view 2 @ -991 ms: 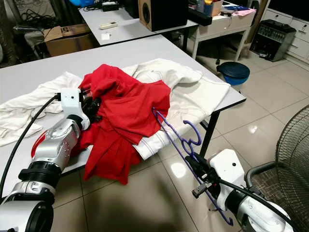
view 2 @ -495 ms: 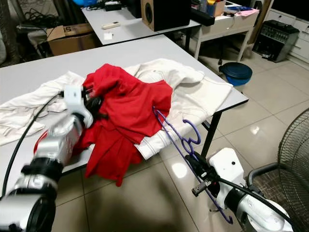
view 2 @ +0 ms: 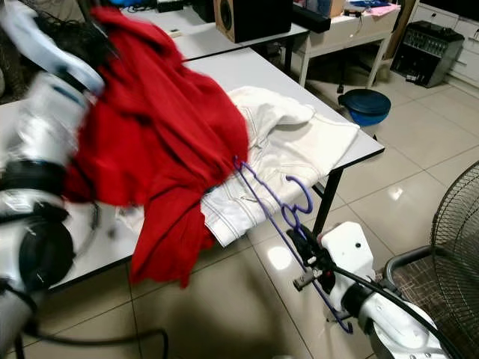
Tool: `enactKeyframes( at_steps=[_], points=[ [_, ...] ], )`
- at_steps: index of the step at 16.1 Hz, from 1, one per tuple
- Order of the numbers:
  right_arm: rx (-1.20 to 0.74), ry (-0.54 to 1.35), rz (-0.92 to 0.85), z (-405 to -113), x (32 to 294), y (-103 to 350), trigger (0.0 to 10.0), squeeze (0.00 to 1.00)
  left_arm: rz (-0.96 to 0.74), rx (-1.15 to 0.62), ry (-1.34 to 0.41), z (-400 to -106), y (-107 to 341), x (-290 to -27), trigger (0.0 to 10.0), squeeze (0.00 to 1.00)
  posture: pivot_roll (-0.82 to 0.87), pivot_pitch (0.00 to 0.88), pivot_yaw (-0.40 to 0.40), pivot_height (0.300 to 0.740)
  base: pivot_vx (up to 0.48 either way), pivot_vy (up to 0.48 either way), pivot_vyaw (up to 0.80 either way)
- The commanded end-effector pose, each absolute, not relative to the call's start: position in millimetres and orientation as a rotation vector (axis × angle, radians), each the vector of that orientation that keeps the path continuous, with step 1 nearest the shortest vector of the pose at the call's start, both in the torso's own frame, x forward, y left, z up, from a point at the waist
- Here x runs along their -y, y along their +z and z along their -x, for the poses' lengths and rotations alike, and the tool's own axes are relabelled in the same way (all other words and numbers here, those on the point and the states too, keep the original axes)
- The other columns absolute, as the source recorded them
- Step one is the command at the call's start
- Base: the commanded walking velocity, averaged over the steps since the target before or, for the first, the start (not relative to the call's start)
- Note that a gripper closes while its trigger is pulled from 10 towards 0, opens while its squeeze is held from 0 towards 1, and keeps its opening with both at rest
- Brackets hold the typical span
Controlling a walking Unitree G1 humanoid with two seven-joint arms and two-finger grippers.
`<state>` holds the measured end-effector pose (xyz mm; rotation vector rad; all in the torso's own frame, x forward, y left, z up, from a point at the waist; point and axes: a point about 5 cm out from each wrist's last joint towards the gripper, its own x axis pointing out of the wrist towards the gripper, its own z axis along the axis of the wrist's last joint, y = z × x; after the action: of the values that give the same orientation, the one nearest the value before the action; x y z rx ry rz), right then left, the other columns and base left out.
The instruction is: Hang hanger
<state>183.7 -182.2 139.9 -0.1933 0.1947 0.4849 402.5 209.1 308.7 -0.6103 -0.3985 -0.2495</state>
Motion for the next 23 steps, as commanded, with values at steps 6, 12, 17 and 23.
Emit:
enactKeyframes(
  at_steps=[6,12,17,23],
  points=[
    [-0.114,0.404,0.211,-197.0,181.0,142.5,10.0,0.0,0.629,0.565,-0.242,-396.3,356.5,-224.7,0.0,0.0,-0.14,0.0,0.125,0.74,0.0,0.0,0.0],
    [-0.099,0.375,0.213,-200.3,179.3,139.0,10.0,0.0,-0.018,0.005,-0.023,-412.1,247.7,-226.5,10.0,0.0,-0.14,0.0,0.146,0.74,0.0,0.0,0.0],
    [-0.093,0.386,0.203,-202.0,175.6,138.8,10.0,0.0,-0.122,-0.261,-0.088,-399.1,207.1,-251.2,10.0,1.0,-0.14,0.0,0.151,0.74,0.0,0.0,0.0],
    [-0.106,0.394,0.204,-198.0,177.0,136.9,10.0,0.0,-0.128,-0.197,-0.093,-385.6,234.7,-295.7,10.0,1.0,-0.14,0.0,0.151,0.74,0.0,0.0,0.0]
  ],
)
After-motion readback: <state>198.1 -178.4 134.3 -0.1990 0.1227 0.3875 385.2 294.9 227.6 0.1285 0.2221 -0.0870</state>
